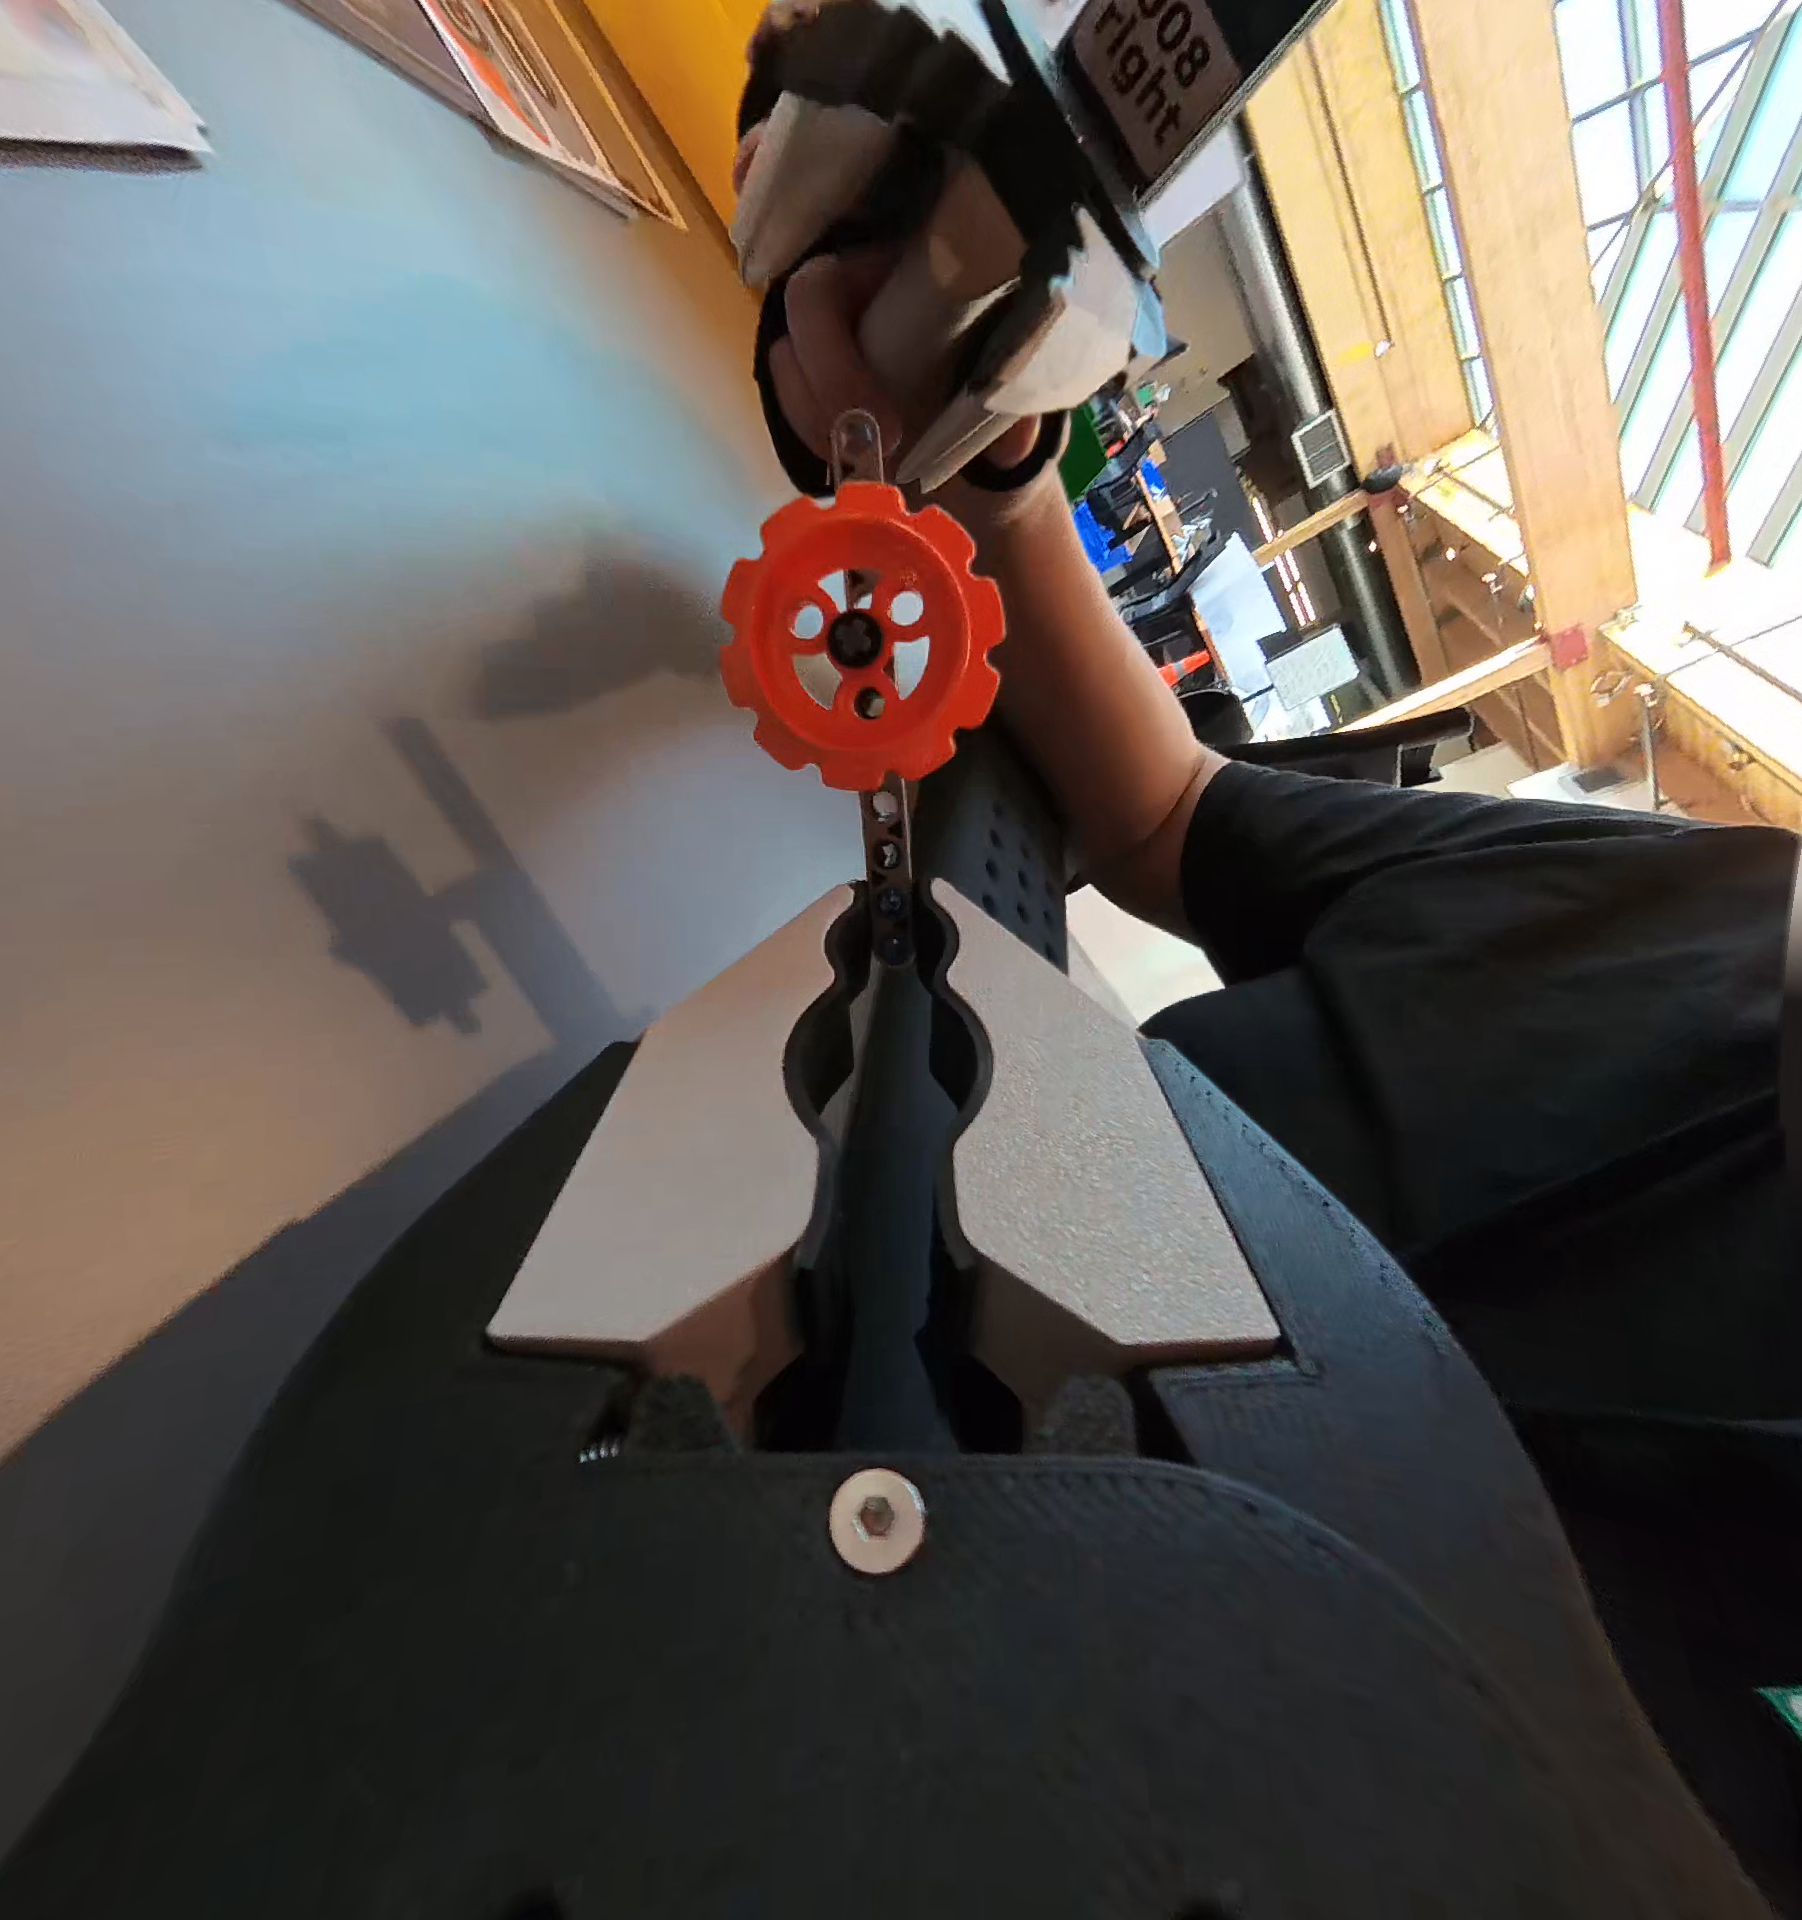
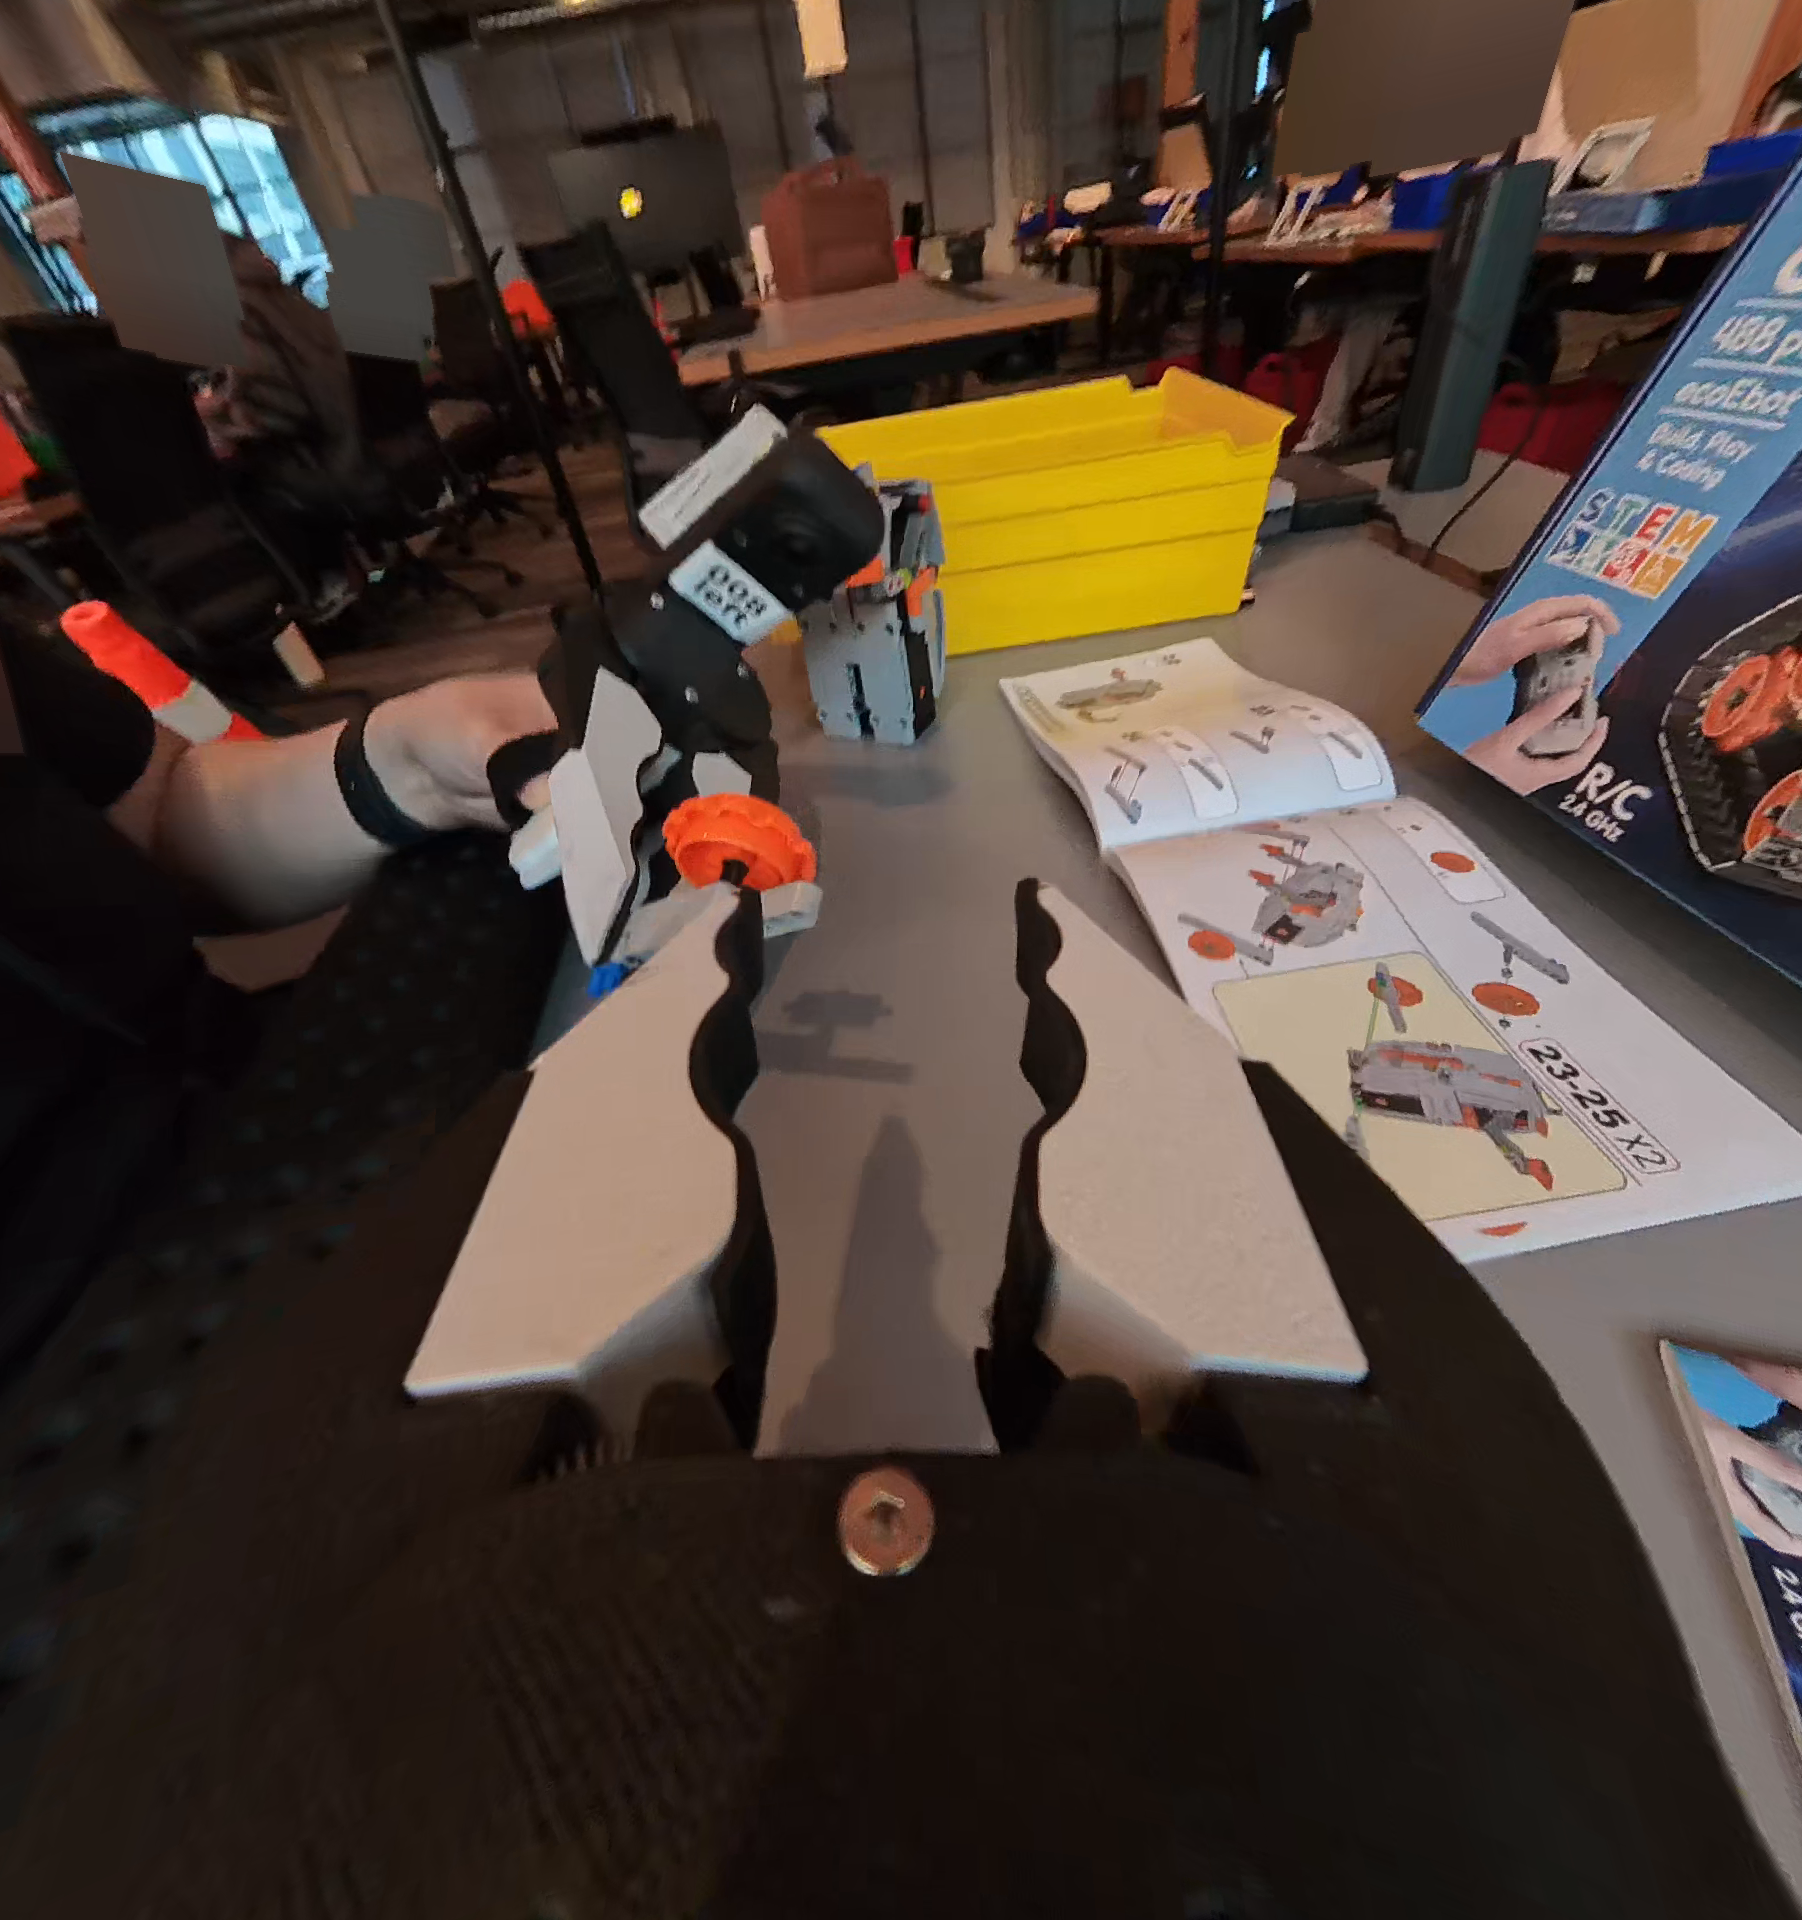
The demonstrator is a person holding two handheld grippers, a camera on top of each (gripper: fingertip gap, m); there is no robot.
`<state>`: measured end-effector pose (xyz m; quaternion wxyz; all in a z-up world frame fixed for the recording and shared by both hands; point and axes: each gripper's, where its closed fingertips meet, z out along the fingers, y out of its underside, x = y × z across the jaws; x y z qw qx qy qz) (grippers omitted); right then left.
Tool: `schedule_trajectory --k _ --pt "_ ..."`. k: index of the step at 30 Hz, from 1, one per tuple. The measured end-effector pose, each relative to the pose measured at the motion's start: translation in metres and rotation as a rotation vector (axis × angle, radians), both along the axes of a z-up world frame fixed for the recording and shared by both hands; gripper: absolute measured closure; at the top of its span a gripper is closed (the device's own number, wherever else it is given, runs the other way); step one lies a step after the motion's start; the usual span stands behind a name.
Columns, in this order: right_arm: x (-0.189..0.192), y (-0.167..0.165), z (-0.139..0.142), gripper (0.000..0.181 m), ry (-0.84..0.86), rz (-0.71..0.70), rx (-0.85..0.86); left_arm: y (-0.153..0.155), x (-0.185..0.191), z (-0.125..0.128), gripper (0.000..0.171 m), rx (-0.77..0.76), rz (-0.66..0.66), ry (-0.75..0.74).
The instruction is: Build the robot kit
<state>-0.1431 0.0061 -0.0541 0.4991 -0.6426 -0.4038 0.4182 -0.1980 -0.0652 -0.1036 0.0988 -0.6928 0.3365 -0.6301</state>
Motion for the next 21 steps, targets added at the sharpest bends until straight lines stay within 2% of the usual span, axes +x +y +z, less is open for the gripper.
schedule_trajectory --k 5,7,9,11,14,17,21 --pt "-0.012 -0.016 -0.007 0.134 -0.008 0.11 -0.026 0.001 0.0 0.0 0.166 -0.009 0.006 -0.002" --pt "-0.015 -0.018 -0.014 0.135 -0.06 0.115 0.01 0.002 -0.001 0.001 0.166 -0.032 0.01 -0.016" --pt "-0.016 -0.016 -0.022 0.138 -0.147 0.087 0.123 0.003 -0.001 0.001 0.166 -0.061 0.007 -0.02" --pt "-0.019 -0.016 -0.027 0.138 -0.274 0.058 0.317 0.0 0.0 -0.002 0.166 -0.082 -0.01 -0.011" --pt "-0.028 -0.026 -0.031 0.128 -0.443 0.056 0.584 -0.005 0.002 -0.006 0.166 -0.08 -0.044 0.02" --pt "-0.036 -0.035 -0.04 0.127 -0.501 0.093 0.582 -0.009 0.003 -0.01 0.166 -0.066 -0.065 0.045" --pt "-0.029 -0.031 -0.058 0.151 -0.625 0.099 0.557 -0.01 0.003 -0.014 0.165 -0.059 -0.077 0.07"
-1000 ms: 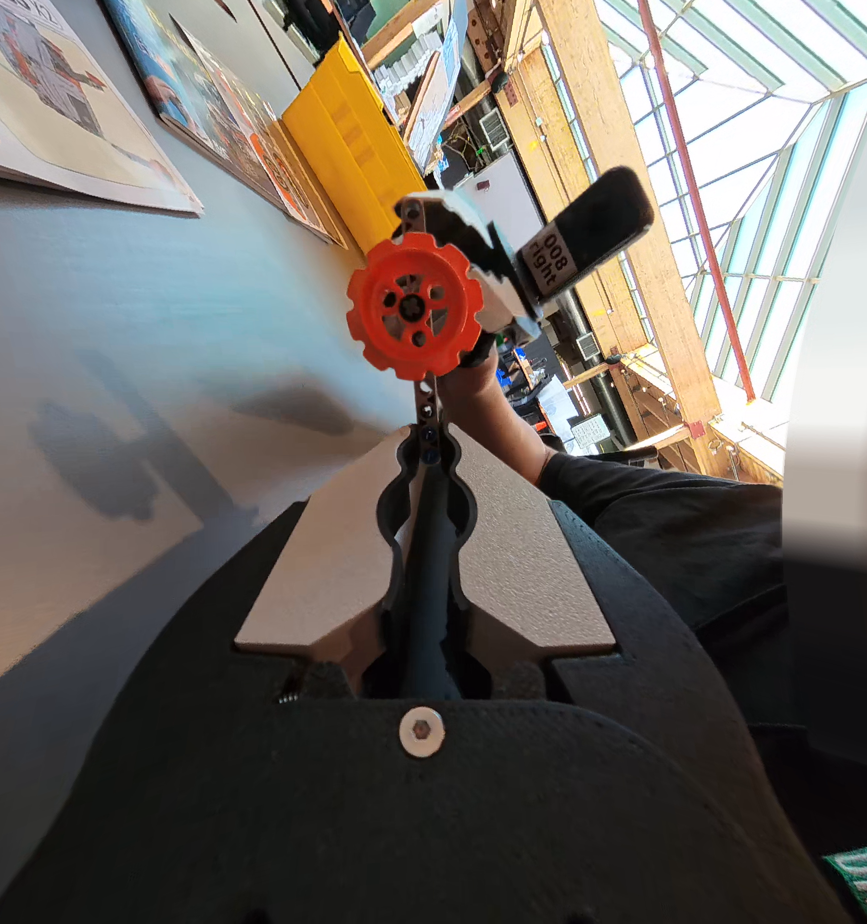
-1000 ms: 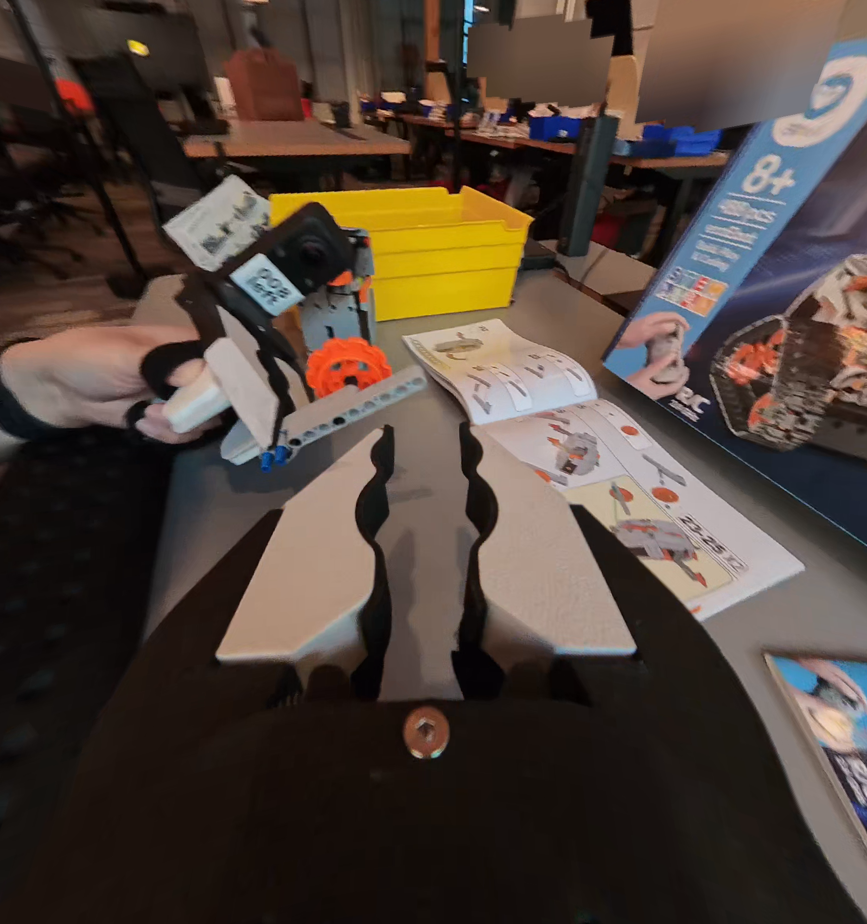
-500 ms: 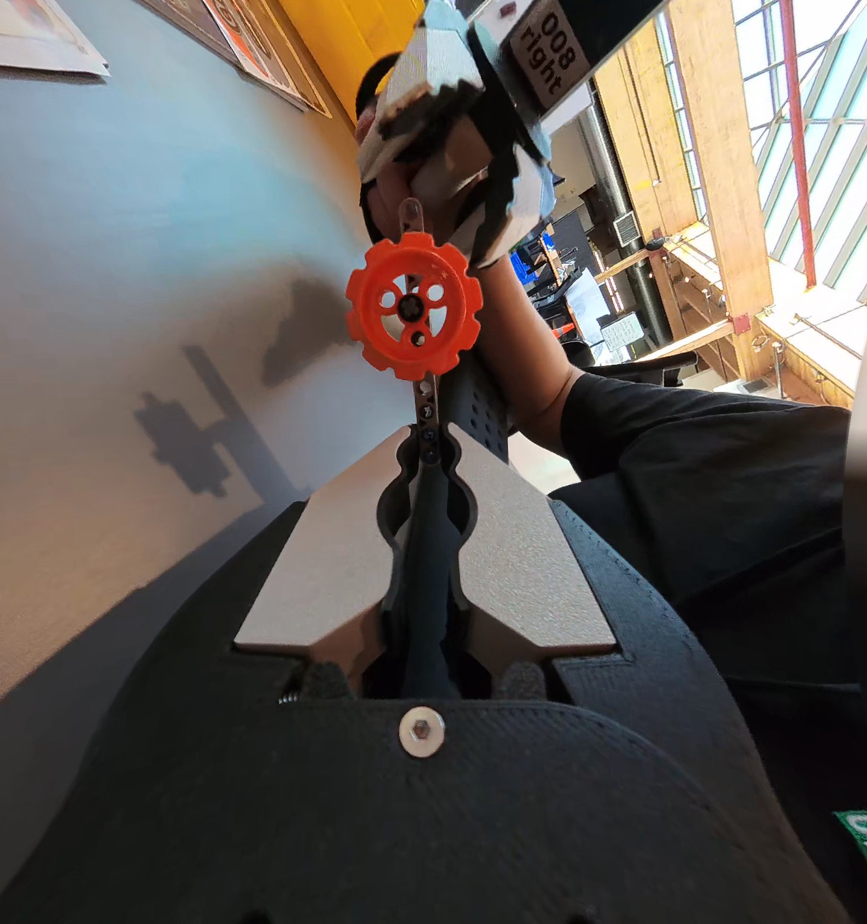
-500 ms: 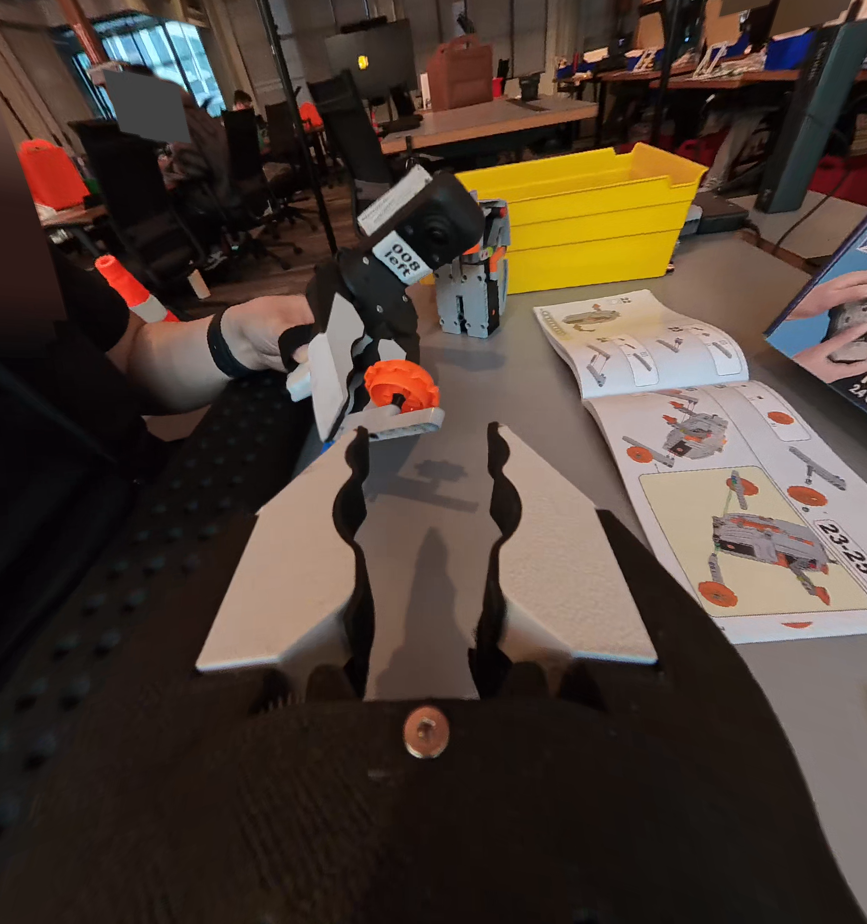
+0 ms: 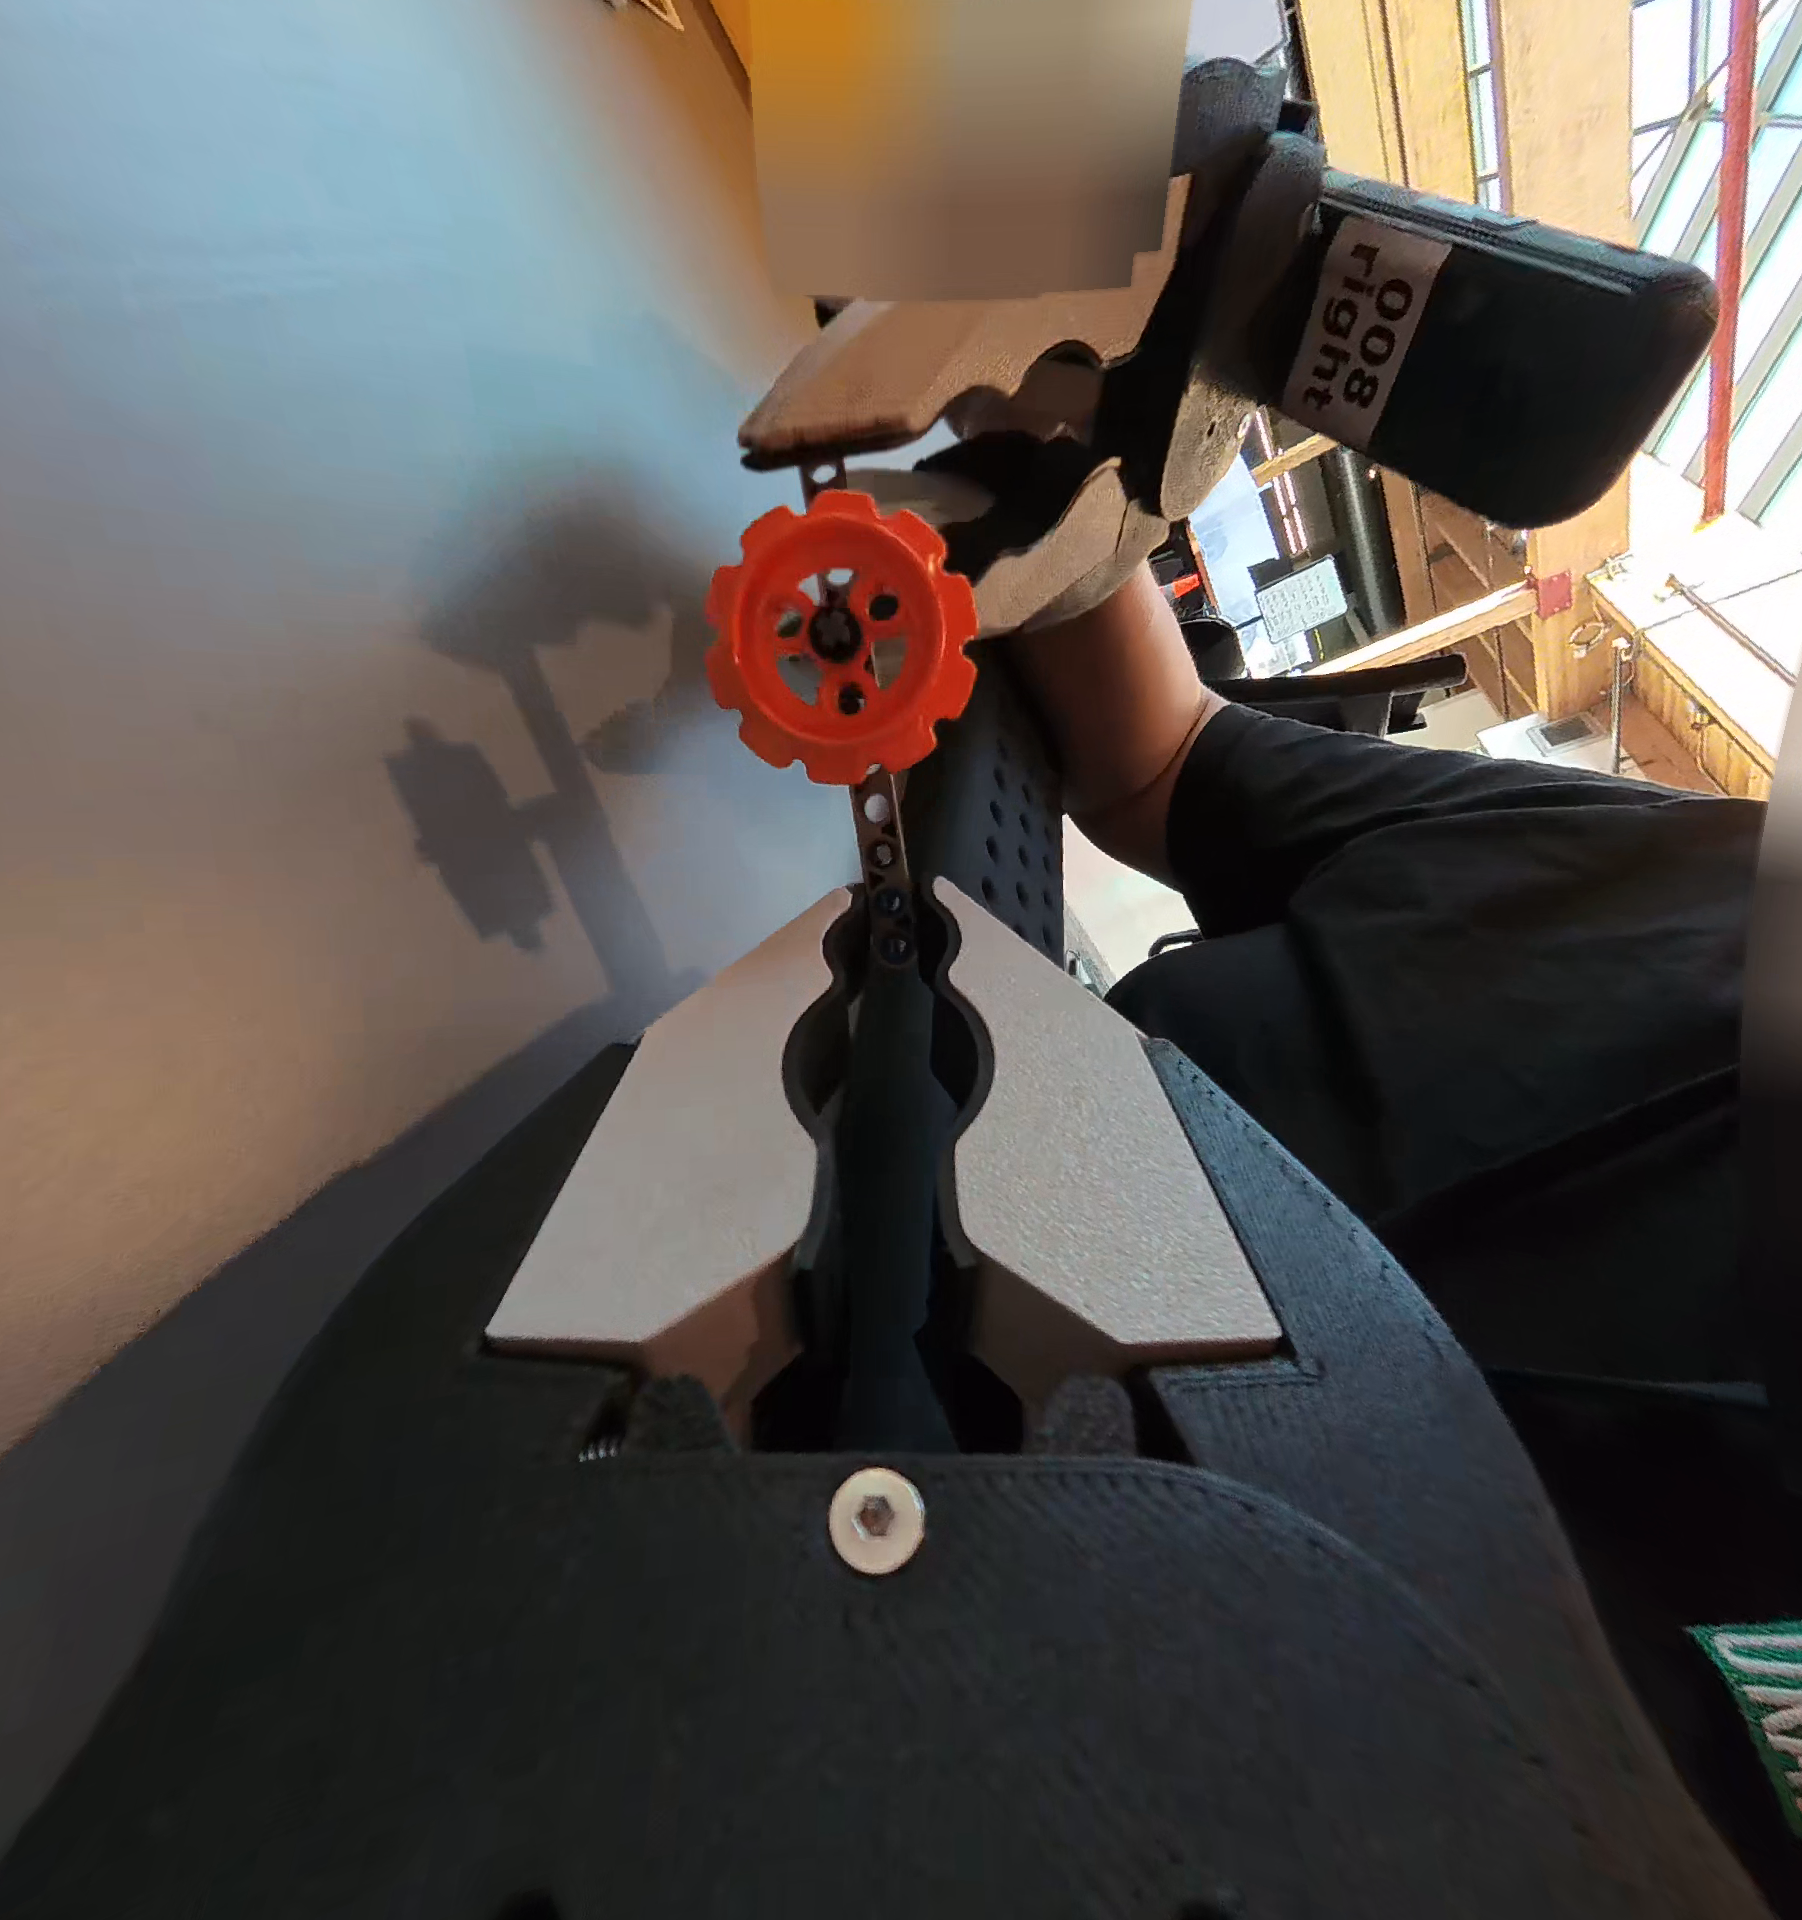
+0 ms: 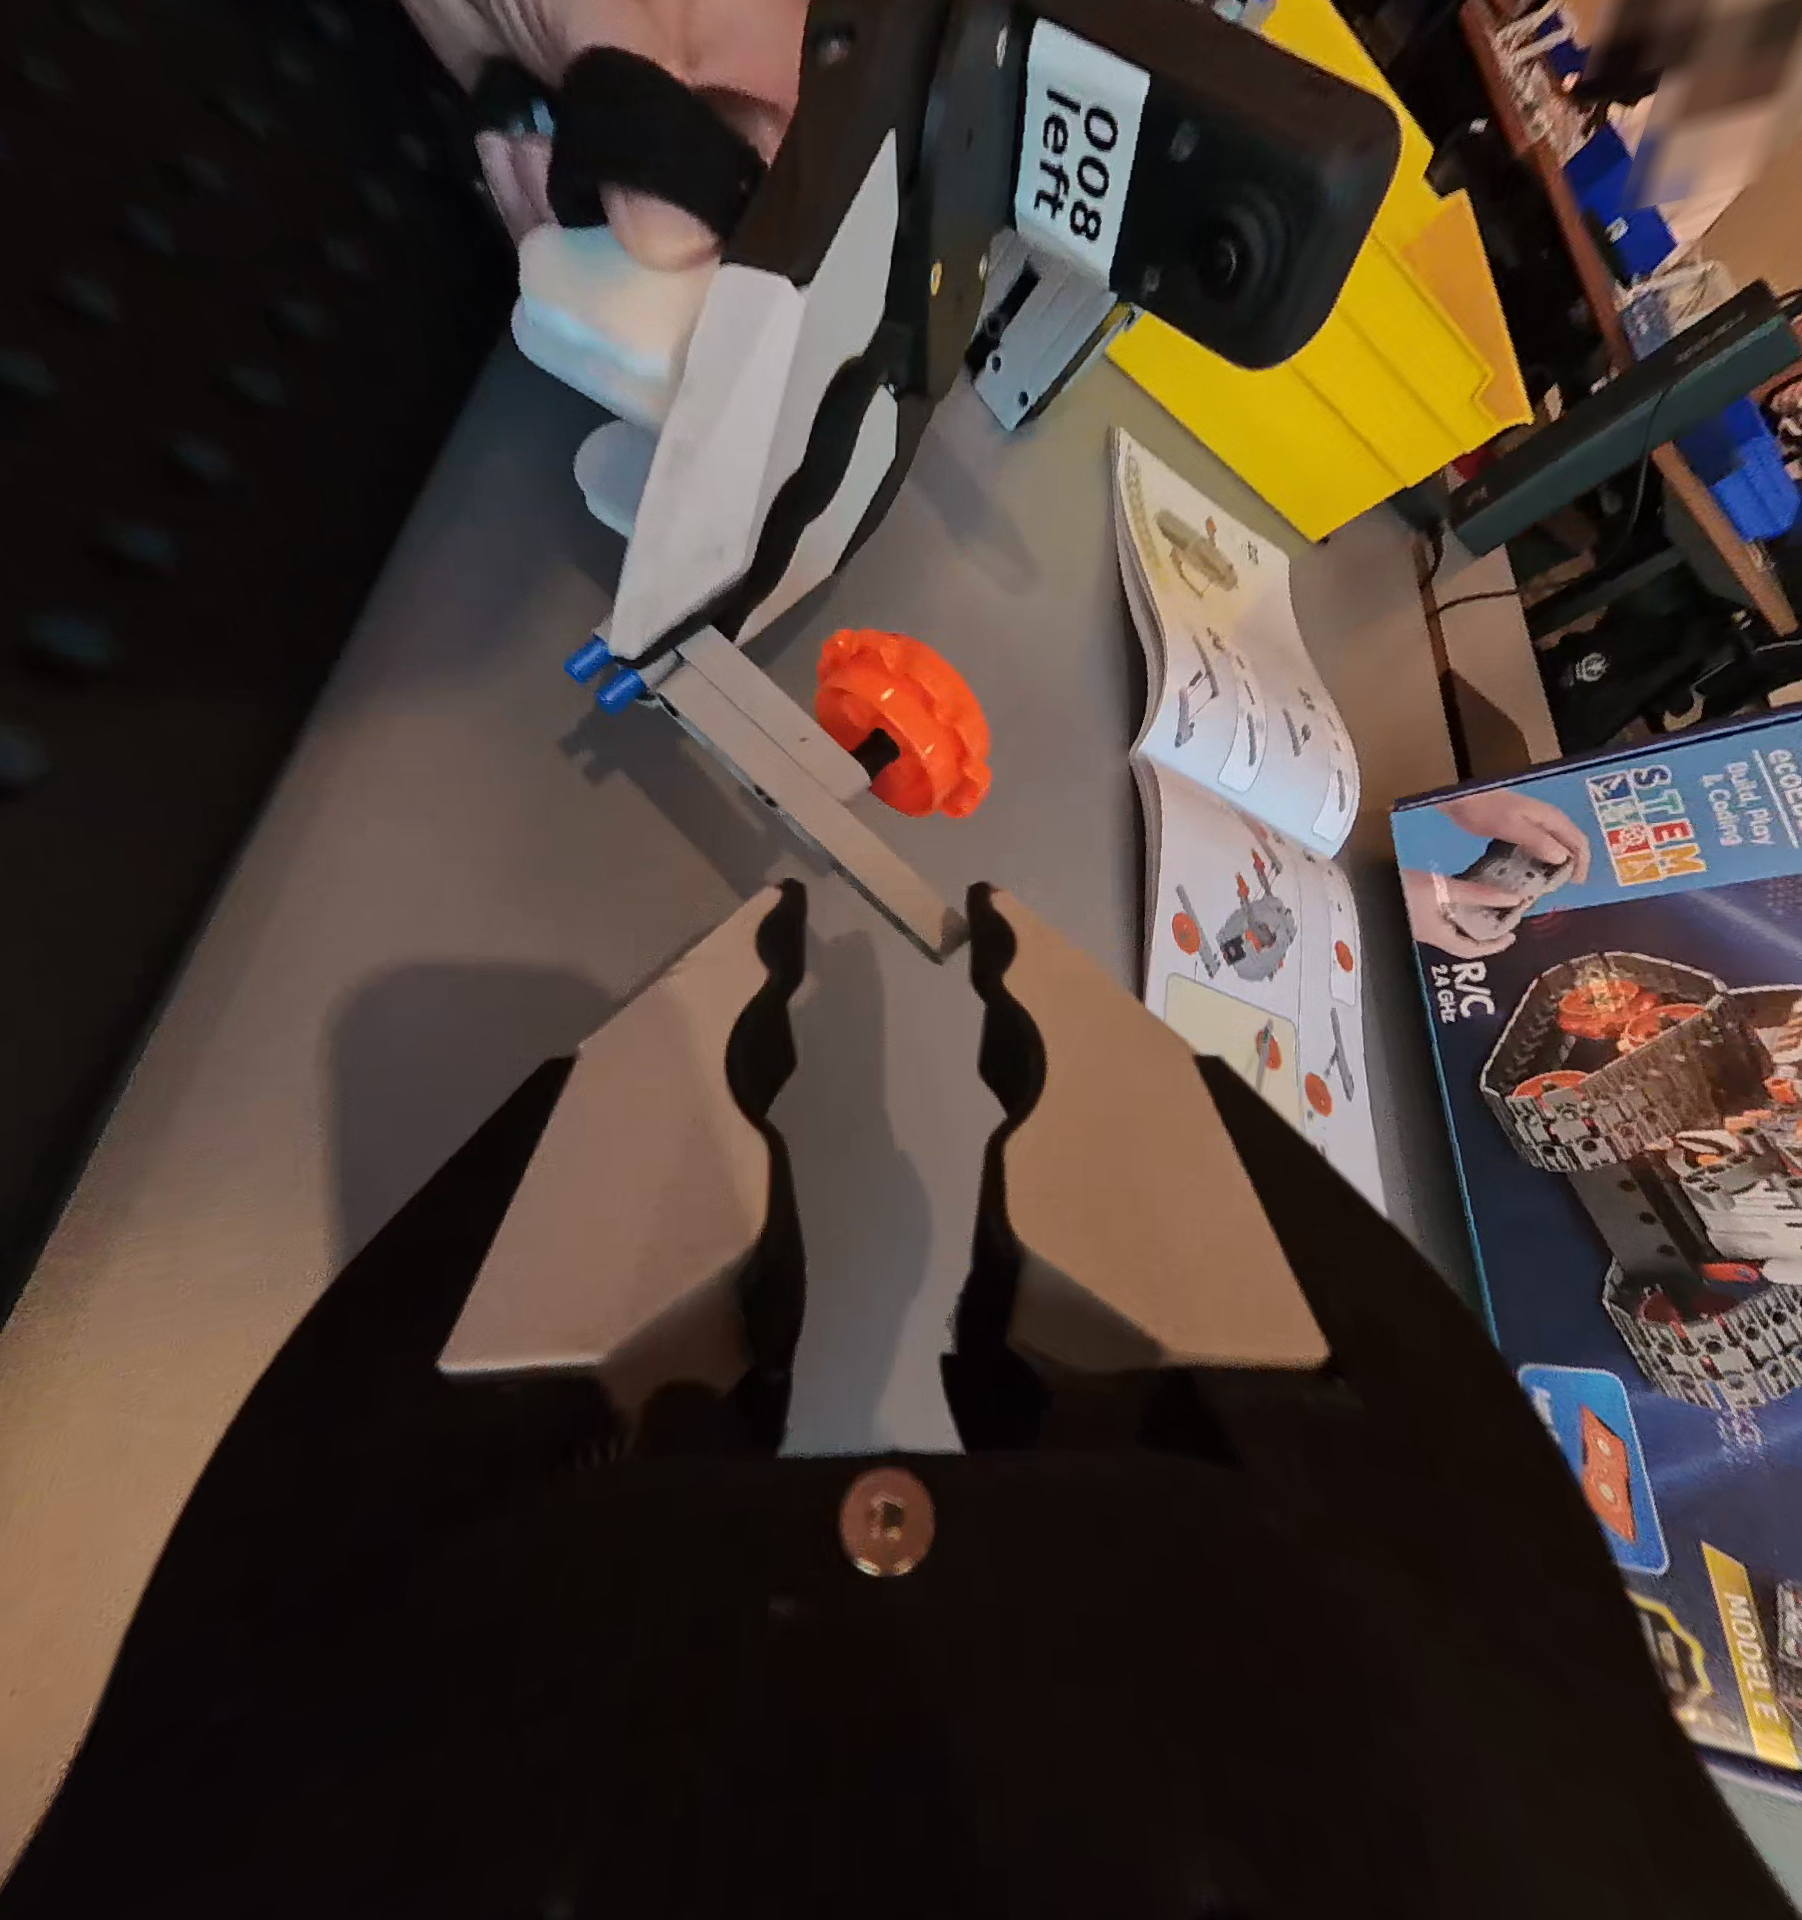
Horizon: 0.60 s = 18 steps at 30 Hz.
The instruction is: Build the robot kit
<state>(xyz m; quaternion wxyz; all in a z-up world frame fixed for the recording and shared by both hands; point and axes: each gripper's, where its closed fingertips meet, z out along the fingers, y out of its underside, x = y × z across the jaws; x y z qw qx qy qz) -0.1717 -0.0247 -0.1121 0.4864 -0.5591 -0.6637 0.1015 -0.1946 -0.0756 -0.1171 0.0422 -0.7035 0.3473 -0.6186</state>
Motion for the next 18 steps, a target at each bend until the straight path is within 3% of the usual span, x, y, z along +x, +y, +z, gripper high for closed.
schedule_trajectory --k 5,12,15,18 --pt "0.008 -0.004 -0.004 0.169 -0.031 0.001 -0.07 0.009 -0.003 0.005 0.165 0.0 0.048 -0.029" --pt "0.004 -0.023 -0.017 0.173 -0.095 0.029 -0.21 0.031 -0.01 0.013 0.167 0.049 0.169 -0.065" --pt "0.002 -0.016 -0.016 0.174 -0.084 -0.065 -0.245 0.04 -0.011 0.02 0.165 0.065 0.222 -0.103" --pt "0.001 -0.005 -0.002 0.175 0.017 -0.176 -0.267 0.047 -0.01 0.046 0.159 0.091 0.28 -0.229"
